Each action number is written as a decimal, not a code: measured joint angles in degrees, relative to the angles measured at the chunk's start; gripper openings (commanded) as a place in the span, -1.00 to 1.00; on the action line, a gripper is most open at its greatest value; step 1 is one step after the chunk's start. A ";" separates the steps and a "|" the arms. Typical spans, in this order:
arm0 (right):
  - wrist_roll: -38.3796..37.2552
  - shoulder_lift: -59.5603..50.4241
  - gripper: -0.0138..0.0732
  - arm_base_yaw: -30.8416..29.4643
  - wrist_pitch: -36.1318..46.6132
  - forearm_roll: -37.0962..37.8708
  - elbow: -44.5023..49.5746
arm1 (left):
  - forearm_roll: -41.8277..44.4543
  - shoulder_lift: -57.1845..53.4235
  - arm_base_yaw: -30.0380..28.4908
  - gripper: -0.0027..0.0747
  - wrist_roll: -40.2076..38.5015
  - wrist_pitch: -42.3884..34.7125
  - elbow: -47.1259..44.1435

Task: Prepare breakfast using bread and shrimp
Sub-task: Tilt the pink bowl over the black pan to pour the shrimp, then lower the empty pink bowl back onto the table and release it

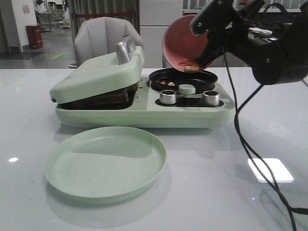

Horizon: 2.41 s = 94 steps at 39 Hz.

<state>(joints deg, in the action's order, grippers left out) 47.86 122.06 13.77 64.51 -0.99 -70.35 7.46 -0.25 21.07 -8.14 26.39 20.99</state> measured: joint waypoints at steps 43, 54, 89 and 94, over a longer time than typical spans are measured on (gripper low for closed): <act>-33.44 0.00 -0.40 -1.30 0.00 -7.40 -2.76 | 0.00 0.00 0.00 -0.64 0.00 0.00 0.00; -45.91 -6.95 -0.40 -1.58 -15.70 -12.61 -3.43 | 0.00 0.00 0.00 -0.64 0.00 0.00 0.00; -46.49 -36.22 -0.40 -12.76 -93.26 -11.30 2.27 | 0.00 0.00 0.00 -0.64 0.00 0.00 0.00; -46.49 -36.36 -0.40 -13.05 -94.55 -11.02 6.35 | 0.00 0.00 0.00 -0.64 0.00 0.00 0.00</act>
<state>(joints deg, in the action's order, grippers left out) 1.37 85.71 0.72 -30.04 -12.01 -64.00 7.46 -0.25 21.07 -8.14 26.39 20.99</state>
